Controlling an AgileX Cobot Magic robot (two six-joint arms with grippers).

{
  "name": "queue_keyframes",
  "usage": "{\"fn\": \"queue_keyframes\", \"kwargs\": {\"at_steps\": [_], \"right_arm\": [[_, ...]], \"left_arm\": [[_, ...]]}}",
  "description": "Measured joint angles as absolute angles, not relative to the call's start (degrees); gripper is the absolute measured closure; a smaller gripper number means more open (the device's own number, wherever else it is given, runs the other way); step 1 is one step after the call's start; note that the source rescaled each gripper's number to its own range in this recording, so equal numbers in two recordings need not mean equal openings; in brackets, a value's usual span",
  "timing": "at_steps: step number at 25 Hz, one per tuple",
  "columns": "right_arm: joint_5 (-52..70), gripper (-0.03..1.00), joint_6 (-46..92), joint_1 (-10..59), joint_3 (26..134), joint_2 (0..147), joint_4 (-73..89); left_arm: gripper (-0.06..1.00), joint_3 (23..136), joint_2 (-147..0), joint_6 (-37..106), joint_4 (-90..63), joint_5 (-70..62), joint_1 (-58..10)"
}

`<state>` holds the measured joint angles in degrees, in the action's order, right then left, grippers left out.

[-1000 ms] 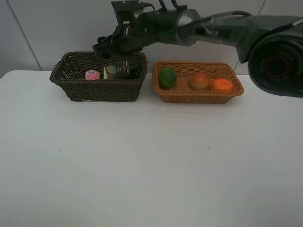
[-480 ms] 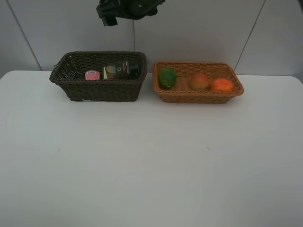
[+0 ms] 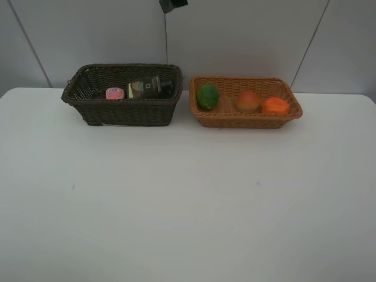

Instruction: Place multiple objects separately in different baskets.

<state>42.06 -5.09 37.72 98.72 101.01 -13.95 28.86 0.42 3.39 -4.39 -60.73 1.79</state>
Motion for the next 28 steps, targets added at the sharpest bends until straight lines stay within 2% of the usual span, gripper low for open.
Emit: {"fn": "queue_keyframes", "kwargs": {"at_steps": [10,19,28], "right_arm": [[41.49,0.17,-8.17,35.74,68.48,76.15,-16.52],[41.49,0.17,-9.42,34.88,51.16,56.32,-13.19],[45.79,0.17,-9.42,22.73,41.54,40.75,-11.16]], "left_arm": [[0.19,28.86,0.42,3.39,-4.39,-60.73,1.79],[0.19,28.86,0.42,3.39,-4.39,-60.73,1.79],[0.19,28.86,0.42,3.39,-4.39,-60.73,1.79]]}}
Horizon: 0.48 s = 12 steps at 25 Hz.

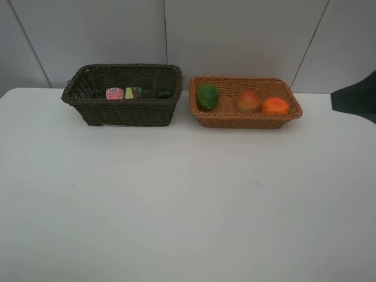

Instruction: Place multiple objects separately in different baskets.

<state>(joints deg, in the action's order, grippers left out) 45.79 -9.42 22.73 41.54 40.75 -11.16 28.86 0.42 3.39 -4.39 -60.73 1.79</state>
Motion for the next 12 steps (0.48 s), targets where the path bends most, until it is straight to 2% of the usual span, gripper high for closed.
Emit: {"fn": "queue_keyframes", "kwargs": {"at_steps": [12], "right_arm": [[60.07,0.17,-9.09,10.83,41.03,24.13,-8.32]], "left_arm": [[0.19,28.86,0.42,3.39,-4.39,-60.73,1.79]]}}
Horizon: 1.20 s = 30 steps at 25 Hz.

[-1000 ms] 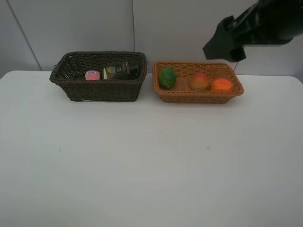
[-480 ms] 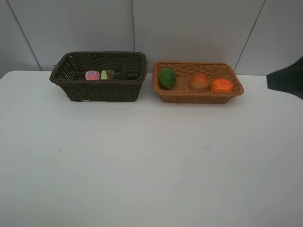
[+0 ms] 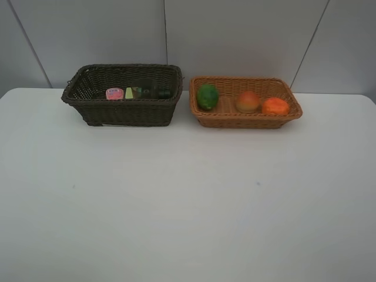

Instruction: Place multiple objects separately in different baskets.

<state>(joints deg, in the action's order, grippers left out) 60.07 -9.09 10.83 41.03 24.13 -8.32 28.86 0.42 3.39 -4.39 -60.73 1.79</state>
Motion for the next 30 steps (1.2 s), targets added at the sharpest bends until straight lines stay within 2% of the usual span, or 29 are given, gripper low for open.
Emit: {"fn": "queue_keyframes", "kwargs": {"at_steps": [9,16,23,30], "right_arm": [[67.57,0.17,-5.14,3.95,40.57,13.43,-6.15],[69.95,0.17,-5.09,3.68,40.37,6.82,-3.65],[70.60,0.17,-5.04,3.68,33.34,0.44,-1.39],[70.18,0.17,-5.04,3.68,33.02,-0.19,-0.68]], "left_arm": [[0.19,28.86,0.42,3.39,-4.39,-60.73,1.79],[0.19,28.86,0.42,3.39,-4.39,-60.73,1.79],[0.19,28.86,0.42,3.39,-4.39,-60.73,1.79],[0.19,28.86,0.42,3.39,-4.39,-60.73,1.79]]}}
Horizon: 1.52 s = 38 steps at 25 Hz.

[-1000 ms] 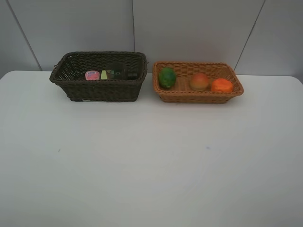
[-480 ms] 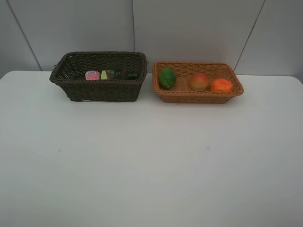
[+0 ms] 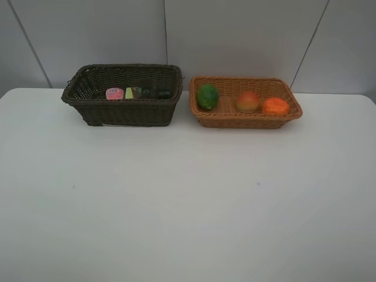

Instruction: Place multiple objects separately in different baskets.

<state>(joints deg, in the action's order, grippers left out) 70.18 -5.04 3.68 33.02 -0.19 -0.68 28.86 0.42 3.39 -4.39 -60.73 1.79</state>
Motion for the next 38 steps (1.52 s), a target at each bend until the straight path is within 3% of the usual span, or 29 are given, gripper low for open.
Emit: {"fn": "queue_keyframes", "kwargs": {"at_steps": [10,38], "right_arm": [[61.30,0.17,-4.92,3.68,29.93,-0.23,0.00],[60.93,0.17,-3.42,3.68,29.89,-0.23,-0.72]], "left_arm": [[0.19,28.86,0.42,3.39,-4.39,-60.73,1.79],[0.19,28.86,0.42,3.39,-4.39,-60.73,1.79]]}}
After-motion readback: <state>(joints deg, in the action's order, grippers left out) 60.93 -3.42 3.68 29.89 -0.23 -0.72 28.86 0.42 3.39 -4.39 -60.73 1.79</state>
